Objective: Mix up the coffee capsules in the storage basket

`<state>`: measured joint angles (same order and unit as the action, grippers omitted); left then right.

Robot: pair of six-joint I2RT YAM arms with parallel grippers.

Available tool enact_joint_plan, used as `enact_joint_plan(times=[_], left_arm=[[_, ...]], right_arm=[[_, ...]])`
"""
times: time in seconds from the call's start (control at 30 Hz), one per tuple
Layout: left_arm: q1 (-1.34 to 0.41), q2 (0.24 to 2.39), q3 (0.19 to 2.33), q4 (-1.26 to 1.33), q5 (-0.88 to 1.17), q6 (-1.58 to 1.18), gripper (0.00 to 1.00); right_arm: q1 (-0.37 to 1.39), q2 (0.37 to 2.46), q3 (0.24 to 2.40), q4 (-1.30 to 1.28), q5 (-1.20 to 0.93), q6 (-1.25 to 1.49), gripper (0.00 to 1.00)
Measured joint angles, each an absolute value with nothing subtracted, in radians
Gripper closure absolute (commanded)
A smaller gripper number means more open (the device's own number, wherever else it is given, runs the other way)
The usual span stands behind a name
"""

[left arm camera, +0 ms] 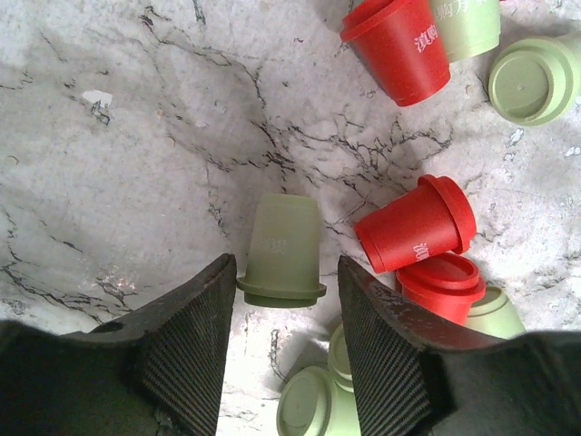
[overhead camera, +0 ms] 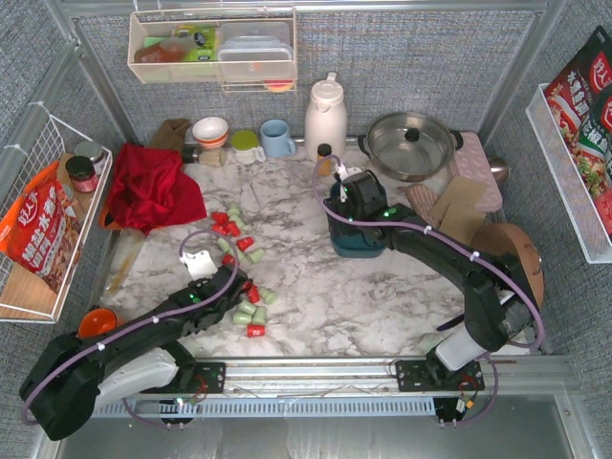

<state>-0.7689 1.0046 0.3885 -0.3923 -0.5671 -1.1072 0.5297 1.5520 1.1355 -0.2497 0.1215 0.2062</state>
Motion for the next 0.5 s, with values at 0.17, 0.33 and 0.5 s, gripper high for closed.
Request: enact_joint_plan(times=[0.17,0.33,0.5], left_arm=[[-0.769,0.981,0.387,-0.396,-0.561,-1.104,0.45],[-0.769,0.973,0.379,-0.397,-0.555,-1.102,0.41],[-0.769,1.013,0.392,-0.4,-0.554,-1.1,0.4]], right_arm=[[0.533,1.554,1.139,-0.262,0.119,0.204,0.27],[0.535,1.555,1.139,-0.268,0.119,0.201,0.27],[0.536,1.557,1.142,-0.273,0.119,0.198,0.27]])
